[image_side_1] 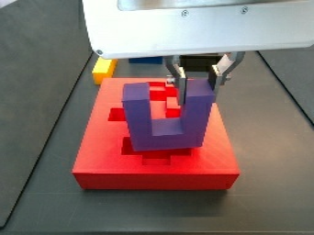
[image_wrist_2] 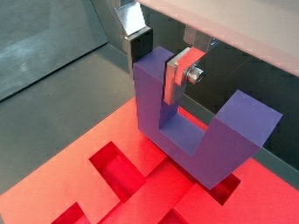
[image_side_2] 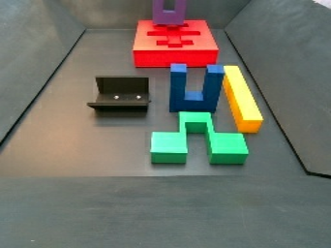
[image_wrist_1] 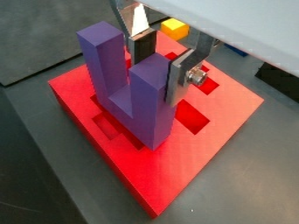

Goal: Pick up the purple object. Move up. Place the purple object on the fixture. Regrasp the purple object. Move to above the board. Insert the purple object.
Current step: Insert the purple object.

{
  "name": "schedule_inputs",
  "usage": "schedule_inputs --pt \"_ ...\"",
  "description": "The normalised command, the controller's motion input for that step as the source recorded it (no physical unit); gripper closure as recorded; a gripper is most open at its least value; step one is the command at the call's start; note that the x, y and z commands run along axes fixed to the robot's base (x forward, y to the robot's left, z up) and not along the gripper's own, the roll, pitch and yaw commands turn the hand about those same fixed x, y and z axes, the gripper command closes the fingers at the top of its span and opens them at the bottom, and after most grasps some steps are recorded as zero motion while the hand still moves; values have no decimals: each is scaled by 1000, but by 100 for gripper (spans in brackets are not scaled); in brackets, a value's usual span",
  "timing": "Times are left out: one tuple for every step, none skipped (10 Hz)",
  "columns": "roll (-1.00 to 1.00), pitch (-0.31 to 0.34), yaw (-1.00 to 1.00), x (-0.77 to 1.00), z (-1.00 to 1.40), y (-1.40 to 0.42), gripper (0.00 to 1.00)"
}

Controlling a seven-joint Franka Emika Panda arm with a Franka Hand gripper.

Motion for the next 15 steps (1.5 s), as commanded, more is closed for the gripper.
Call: schedule_inputs --pt "0 0 -43 0 -49 -17 100" --pt "0 -9 -29 0 -94 -46 100" --pt "14 -10 -3 0 -163 -129 100" --pt "49 -6 -20 -54 -177 -97 100" --pt "66 0 -34 -80 -151 -71 100" --pt "83 0 -49 -86 -169 -63 100" --pt "91 0 -60 -69 -169 -34 100" --pt "97 0 -60 -97 -129 0 100" --pt "56 0 -54 -111 -103 0 100" --pt "30 0 -57 -100 -129 0 100" --pt "21 0 -57 -100 -137 0 100" --pt "0 -27 -63 0 -217 -57 100" --pt "-19 -71 -54 140 -394 -109 100" --pt "-91 -64 -77 171 -477 -20 100" --pt "-121 -59 -83 174 -523 0 100"
